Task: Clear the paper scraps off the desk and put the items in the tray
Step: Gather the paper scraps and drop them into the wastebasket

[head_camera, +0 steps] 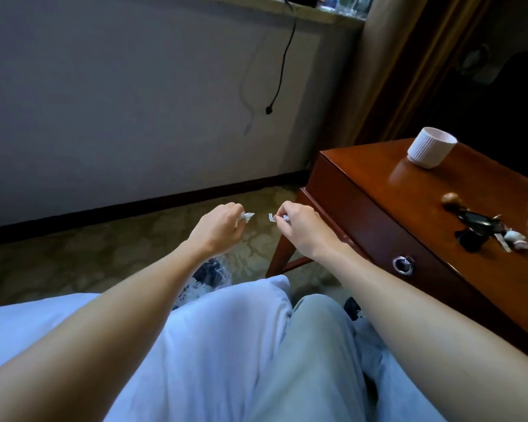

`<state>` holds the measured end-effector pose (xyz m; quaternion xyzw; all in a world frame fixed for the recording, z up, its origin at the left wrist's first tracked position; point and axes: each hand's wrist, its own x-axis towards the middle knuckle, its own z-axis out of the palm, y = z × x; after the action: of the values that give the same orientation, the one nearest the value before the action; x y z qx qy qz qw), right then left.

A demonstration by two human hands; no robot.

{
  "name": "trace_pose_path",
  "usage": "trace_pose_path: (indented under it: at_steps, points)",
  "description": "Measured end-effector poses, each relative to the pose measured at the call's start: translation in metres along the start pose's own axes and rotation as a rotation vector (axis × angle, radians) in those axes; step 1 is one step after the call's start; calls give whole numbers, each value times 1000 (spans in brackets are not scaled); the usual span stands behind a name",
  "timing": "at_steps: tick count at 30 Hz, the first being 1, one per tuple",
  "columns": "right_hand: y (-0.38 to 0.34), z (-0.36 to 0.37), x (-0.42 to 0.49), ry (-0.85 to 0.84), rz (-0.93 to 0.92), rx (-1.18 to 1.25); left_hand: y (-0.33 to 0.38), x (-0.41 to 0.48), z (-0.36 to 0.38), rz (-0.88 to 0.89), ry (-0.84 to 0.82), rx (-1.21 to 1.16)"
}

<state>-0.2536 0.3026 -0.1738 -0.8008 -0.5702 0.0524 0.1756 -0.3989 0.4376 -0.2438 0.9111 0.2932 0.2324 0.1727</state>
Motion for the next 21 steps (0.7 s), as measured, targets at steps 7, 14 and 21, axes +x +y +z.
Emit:
trace_pose_path:
  at_steps: [7, 14, 21]
  points:
    - [-16, 71, 32, -117, 0, 77, -73, -33, 24, -244, -41, -20]
    - [-31, 149, 58, -229, 25, 155, -119, -52, 65, -481, 20, -129]
    - [-27, 239, 73, -318, 105, 255, -154, -82, 124, -709, 53, -249]
